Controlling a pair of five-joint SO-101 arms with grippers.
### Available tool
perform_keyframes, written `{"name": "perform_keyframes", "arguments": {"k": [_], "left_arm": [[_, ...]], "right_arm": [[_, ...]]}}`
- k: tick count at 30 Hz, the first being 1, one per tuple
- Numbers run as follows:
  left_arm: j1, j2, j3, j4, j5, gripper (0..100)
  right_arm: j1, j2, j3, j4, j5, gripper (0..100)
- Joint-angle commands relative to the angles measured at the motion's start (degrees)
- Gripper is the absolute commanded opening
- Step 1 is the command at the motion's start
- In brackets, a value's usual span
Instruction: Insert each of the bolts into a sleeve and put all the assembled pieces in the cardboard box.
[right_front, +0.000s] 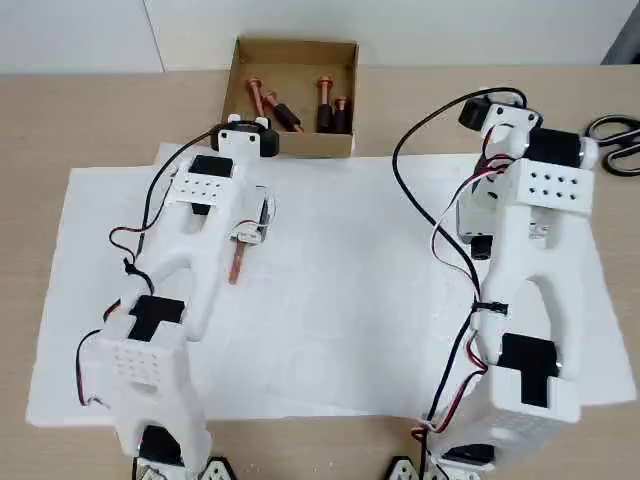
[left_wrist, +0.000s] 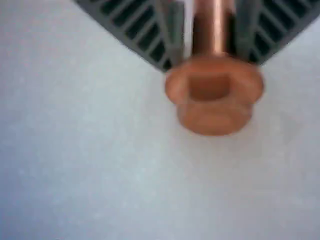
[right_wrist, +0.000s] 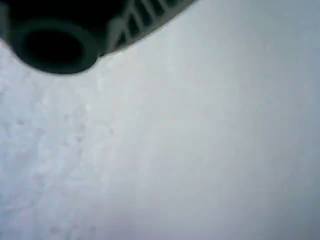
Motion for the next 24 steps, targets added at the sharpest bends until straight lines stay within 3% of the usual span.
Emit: {"name": "perform_keyframes", "arguments": {"k": [1, 9, 12, 24], "left_arm": [[-1.7, -3.8, -0.2, -1.1, -0.4, 7], [-1.3, -3.7, 2.6, -4.1, -1.3, 6], [-1.1, -3.8, 4.9, -6.2, -1.2, 1], [-1.0, -6.9, 2.1, -1.3, 0.3, 1]], "right_arm": [[0.0, -0.7, -3.0, 0.4, -0.2, 0.4], [0.0, -0.4, -3.0, 0.3, -0.2, 0.4], [0.0, -0.4, -3.0, 0.3, -0.2, 0.4], [-0.2, -0.8, -3.3, -0.1, 0.2, 0.4]]}}
